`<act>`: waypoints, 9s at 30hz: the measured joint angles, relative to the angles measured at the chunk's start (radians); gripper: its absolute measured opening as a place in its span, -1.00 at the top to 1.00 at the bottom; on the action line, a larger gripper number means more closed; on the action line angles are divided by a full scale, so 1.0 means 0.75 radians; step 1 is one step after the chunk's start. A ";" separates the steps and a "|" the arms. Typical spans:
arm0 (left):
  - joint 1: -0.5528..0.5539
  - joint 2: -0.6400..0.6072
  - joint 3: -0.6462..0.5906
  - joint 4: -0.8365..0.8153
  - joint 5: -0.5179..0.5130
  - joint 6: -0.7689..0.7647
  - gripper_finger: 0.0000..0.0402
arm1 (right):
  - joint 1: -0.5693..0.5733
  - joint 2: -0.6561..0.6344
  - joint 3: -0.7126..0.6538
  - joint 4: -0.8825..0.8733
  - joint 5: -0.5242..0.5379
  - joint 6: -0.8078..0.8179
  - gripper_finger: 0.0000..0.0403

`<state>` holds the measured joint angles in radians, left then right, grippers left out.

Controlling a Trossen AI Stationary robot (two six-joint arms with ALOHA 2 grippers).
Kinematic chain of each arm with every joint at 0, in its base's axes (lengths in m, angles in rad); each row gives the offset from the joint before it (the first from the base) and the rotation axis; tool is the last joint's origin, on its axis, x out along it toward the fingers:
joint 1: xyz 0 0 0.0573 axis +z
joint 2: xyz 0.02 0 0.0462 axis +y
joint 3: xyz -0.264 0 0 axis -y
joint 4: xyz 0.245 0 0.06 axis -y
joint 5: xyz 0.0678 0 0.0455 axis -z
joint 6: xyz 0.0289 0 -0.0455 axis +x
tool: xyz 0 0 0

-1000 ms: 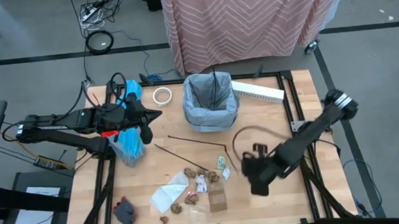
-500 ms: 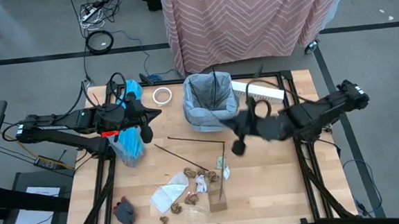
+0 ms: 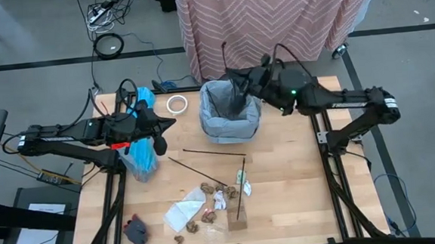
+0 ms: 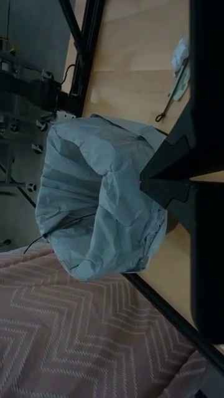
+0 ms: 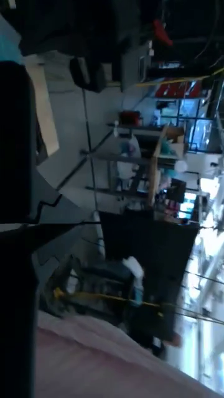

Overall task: Place trash/remove bag and relplace
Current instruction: Put the zip tie into the trash bin

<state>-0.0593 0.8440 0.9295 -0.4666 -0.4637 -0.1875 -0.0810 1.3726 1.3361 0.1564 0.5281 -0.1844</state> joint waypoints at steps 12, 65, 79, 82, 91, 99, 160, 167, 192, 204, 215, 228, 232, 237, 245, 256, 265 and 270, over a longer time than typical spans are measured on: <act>0.000 0.000 0.000 -0.004 -0.025 0.001 0.93 | -0.073 -0.001 -0.477 0.506 -0.069 0.266 1.00; 0.000 -0.001 0.000 -0.004 -0.054 -0.009 0.93 | 0.432 0.204 -0.561 -0.658 -0.488 0.790 0.41; 0.000 -0.001 0.000 -0.004 -0.054 -0.001 0.93 | 0.341 0.375 -0.561 -0.586 -0.486 1.047 0.41; 0.001 -0.001 0.000 -0.006 -0.054 0.001 0.93 | 0.341 0.413 -0.561 -0.587 -0.482 1.060 0.41; 0.000 -0.001 0.000 -0.011 -0.058 0.004 0.93 | 0.337 0.446 -0.562 -0.605 -0.345 1.204 0.42; 0.000 -0.001 0.000 -0.035 -0.078 0.005 0.93 | 0.353 0.446 -0.562 -0.591 -0.354 1.310 0.48; 0.001 -0.001 0.000 -0.046 -0.087 0.067 0.93 | 0.338 0.490 -0.607 -0.523 -0.271 1.951 0.99; 0.001 -0.001 0.000 -0.046 -0.089 0.069 0.93 | 0.382 0.277 -0.604 -0.493 -0.218 1.941 1.00; 0.000 0.000 0.000 -0.048 -0.090 0.067 0.93 | 0.341 0.475 -0.601 -0.442 -0.187 1.780 0.05; 0.001 0.000 0.000 -0.090 -0.090 0.070 0.93 | 0.291 0.563 -0.599 -0.346 -0.303 1.835 0.90; 0.001 0.000 0.000 -0.125 -0.091 0.070 0.93 | 0.291 0.355 -0.603 -0.357 -0.317 1.827 0.99; 0.001 -0.001 0.000 -0.119 -0.090 0.033 0.93 | 0.291 -0.118 -0.603 0.220 -0.296 1.269 1.00; 0.001 -0.001 0.000 -0.114 -0.090 0.022 0.93 | 0.281 -0.187 -0.602 0.616 -0.303 1.005 1.00; 0.001 -0.001 0.000 -0.114 -0.090 -0.009 0.93 | 0.268 -0.210 -0.602 0.928 -0.382 0.852 1.00; 0.001 0.000 0.000 -0.108 -0.090 -0.010 0.93 | 0.268 -0.198 -0.602 1.236 -0.535 0.745 1.00; 0.001 0.001 0.000 -0.105 -0.090 -0.010 0.93 | 0.241 -0.198 -0.602 1.388 -0.560 0.698 1.00; 0.000 0.001 0.000 -0.105 -0.090 -0.010 0.93 | 0.220 -0.198 -0.602 1.414 -0.575 0.704 1.00; 0.000 0.001 0.000 -0.105 -0.090 -0.010 0.93 | 0.201 -0.198 -0.602 1.437 -0.594 0.703 1.00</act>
<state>-0.0591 0.8444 0.9295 -0.5453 -0.5312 -0.1951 0.0696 1.2243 0.8848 1.2340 0.0827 0.3431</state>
